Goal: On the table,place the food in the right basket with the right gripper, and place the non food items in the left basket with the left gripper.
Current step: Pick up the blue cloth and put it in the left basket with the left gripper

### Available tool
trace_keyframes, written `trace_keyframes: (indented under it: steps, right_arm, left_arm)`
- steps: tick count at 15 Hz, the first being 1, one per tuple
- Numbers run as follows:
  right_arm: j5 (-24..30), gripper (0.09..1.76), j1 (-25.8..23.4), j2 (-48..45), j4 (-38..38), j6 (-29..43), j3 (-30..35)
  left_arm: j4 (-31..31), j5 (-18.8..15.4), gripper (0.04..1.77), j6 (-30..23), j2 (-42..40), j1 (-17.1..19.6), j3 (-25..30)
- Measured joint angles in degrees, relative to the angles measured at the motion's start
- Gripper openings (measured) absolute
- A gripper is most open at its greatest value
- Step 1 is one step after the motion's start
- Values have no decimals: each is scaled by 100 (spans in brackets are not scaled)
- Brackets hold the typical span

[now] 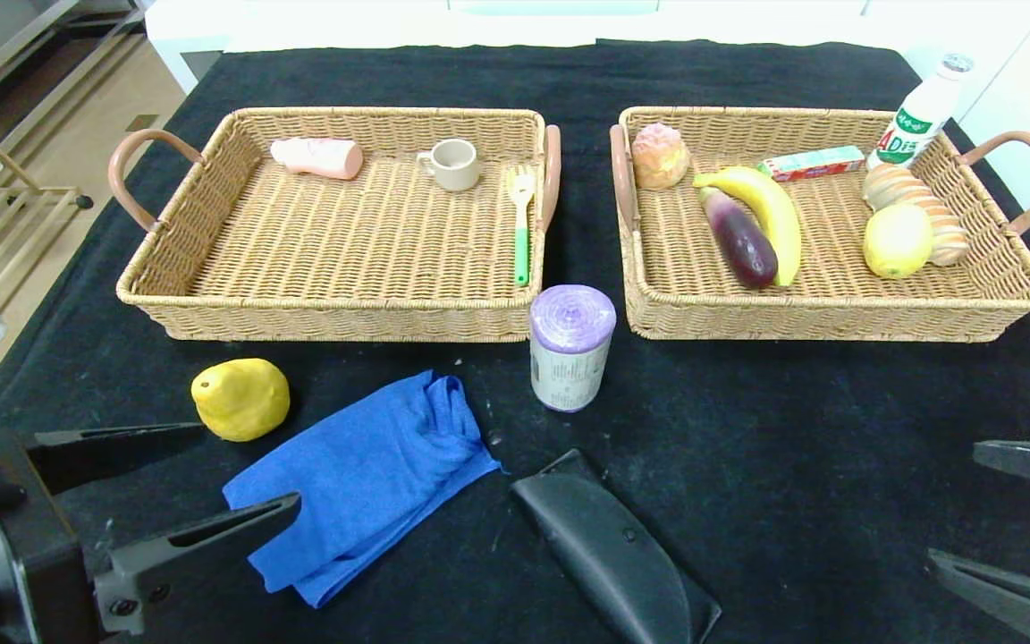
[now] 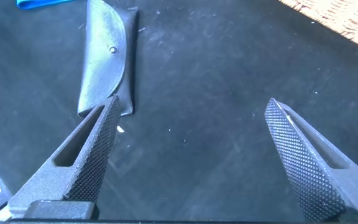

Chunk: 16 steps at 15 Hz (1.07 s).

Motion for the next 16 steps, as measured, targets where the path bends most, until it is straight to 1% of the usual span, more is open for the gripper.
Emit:
trace_keyframes:
  steps: [3, 6, 8, 11, 13, 14, 16]
  right_arm:
    - [182, 170, 2, -130, 0, 28, 79]
    - [217, 170, -46, -169, 0, 20, 140]
    - [272, 170, -127, -185, -40, 35, 208]
    - [389, 170, -283, -194, -294, 46, 339]
    - [468, 170, -408, -202, -324, 50, 369]
    - [505, 170, -444, -205, -330, 50, 374]
    - [524, 170, -494, -244, -328, 59, 394]
  left_arm:
    - [-13, 15, 172, -38, -30, 41, -2]
    - [-7, 44, 172, -27, -5, 104, 35]
    - [4, 78, 172, -18, 20, 148, 38]
    - [-5, 223, 172, -5, 77, 236, -17]
    - [-63, 216, 172, 23, 113, 306, -85]
    - [-105, 188, 172, 63, 135, 324, -111]
    - [-301, 111, 172, 329, 228, 313, -163]
